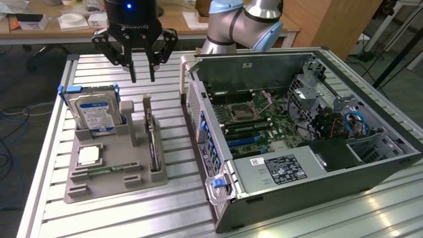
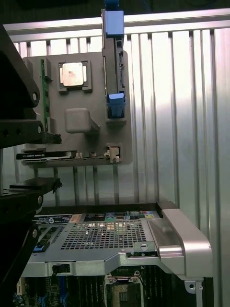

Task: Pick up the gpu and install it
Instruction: 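Pick up the gpu and move the gpu toward the slot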

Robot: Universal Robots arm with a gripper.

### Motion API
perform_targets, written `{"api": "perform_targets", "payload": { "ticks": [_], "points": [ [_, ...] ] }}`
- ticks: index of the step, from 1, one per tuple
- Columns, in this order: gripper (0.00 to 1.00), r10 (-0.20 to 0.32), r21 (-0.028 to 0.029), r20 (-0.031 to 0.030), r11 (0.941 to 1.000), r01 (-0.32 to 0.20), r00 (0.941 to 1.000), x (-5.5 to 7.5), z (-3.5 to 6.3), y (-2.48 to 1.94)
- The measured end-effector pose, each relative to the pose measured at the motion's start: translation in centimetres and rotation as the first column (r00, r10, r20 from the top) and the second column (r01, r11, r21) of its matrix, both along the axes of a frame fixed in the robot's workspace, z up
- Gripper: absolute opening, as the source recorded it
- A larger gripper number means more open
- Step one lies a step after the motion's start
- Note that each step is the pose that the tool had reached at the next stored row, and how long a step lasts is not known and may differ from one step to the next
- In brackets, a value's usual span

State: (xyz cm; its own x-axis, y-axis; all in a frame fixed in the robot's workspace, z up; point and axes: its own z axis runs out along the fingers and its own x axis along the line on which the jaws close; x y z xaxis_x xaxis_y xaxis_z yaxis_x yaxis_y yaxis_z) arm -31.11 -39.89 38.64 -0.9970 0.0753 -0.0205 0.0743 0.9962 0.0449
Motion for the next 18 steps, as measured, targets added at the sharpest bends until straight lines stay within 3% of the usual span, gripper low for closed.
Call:
{"api": "perform_targets", "payload": {
  "ticks": [6,18],
  "points": [
    [0.41,0.000,0.0000,-0.0001,1.0000,0.000,1.0000,0.0,-0.17,-0.15],
    [0.41,0.000,0.0001,0.0001,1.0000,0.000,1.0000,0.0,-1.12,-1.55]
  ]
}}
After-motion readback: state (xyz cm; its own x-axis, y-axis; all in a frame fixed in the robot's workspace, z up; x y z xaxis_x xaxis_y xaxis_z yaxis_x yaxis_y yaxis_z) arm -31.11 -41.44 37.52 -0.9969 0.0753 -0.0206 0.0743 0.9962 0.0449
